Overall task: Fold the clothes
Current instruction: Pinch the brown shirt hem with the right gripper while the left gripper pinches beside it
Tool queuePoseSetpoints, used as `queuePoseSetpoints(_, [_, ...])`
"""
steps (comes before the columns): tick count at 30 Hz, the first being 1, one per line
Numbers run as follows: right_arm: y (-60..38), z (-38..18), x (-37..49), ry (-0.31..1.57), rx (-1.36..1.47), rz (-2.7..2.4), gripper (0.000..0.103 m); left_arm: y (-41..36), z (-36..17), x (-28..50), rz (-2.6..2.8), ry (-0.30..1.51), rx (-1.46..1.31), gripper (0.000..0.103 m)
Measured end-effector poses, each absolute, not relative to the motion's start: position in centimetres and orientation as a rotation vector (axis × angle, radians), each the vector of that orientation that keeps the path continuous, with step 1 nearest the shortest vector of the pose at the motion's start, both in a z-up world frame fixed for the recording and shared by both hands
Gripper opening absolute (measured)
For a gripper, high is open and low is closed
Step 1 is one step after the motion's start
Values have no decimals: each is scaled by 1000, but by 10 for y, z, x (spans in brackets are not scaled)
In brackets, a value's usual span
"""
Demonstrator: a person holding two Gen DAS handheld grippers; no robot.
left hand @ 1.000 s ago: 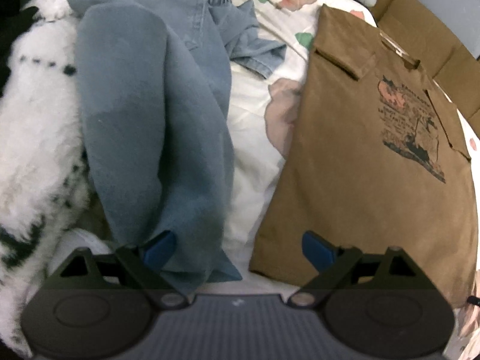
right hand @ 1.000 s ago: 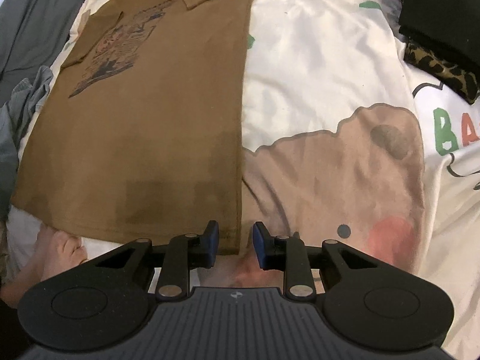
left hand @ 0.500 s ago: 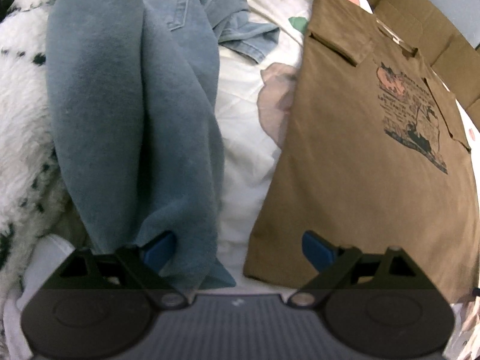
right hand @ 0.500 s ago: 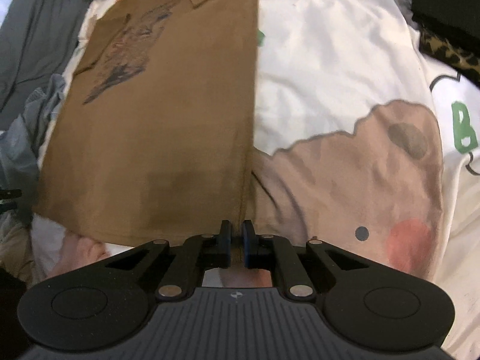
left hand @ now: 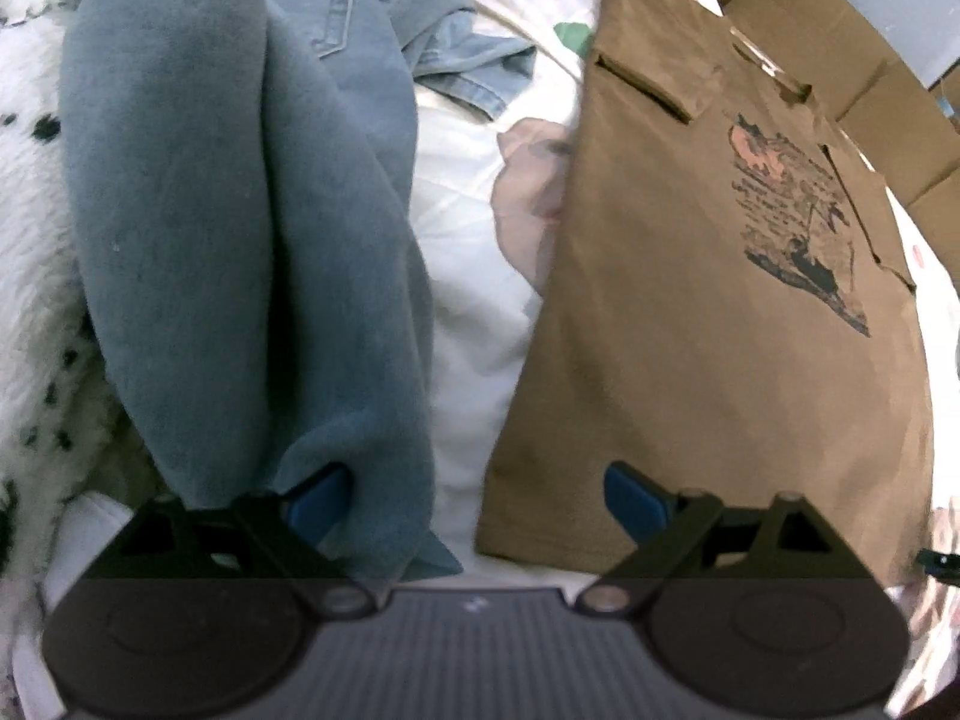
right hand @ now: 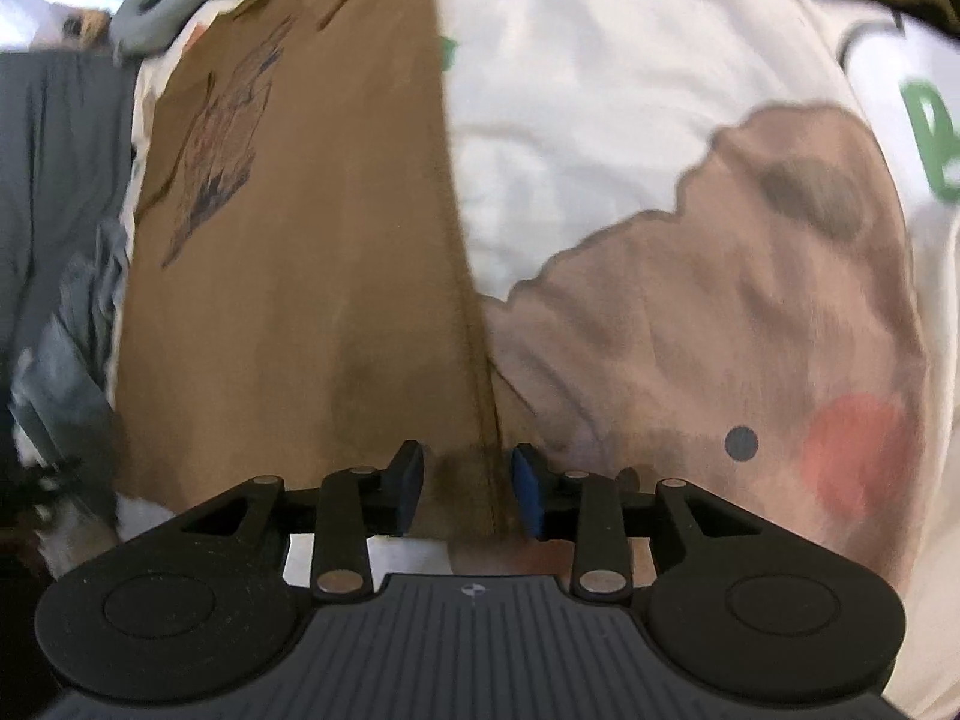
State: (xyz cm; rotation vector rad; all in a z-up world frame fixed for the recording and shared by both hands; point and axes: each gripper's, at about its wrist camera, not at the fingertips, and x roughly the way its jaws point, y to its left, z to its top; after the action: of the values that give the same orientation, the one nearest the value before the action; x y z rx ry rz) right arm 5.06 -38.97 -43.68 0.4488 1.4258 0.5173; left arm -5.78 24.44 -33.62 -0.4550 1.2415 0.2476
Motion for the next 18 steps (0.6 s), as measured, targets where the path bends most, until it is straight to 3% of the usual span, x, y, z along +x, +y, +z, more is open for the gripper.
queuePoseSetpoints(3, [-393, -441, 53, 1447, 475, 523, 37, 246, -337, -56, 223, 1244, -461, 91])
queuePoseSetpoints(6, [-389, -442, 54, 1466, 435, 531, 9, 244, -339, -54, 190, 1252, -458, 87])
queuePoseSetpoints(7, [-387, -440, 54, 1468, 418, 534, 5, 243, -339, -54, 181, 1255, -449, 86])
queuePoseSetpoints(10, [-381, -425, 52, 1441, 371, 561, 3, 239, -341, -50, 158, 1259, -416, 82])
queuePoseSetpoints(14, [-386, -412, 47, 1415, 324, 538, 3, 230, -338, -46, 105, 1252, -383, 69])
queuePoseSetpoints(18, [-388, -404, 46, 1411, 314, 531, 3, 221, -322, -46, 85, 1250, -339, 68])
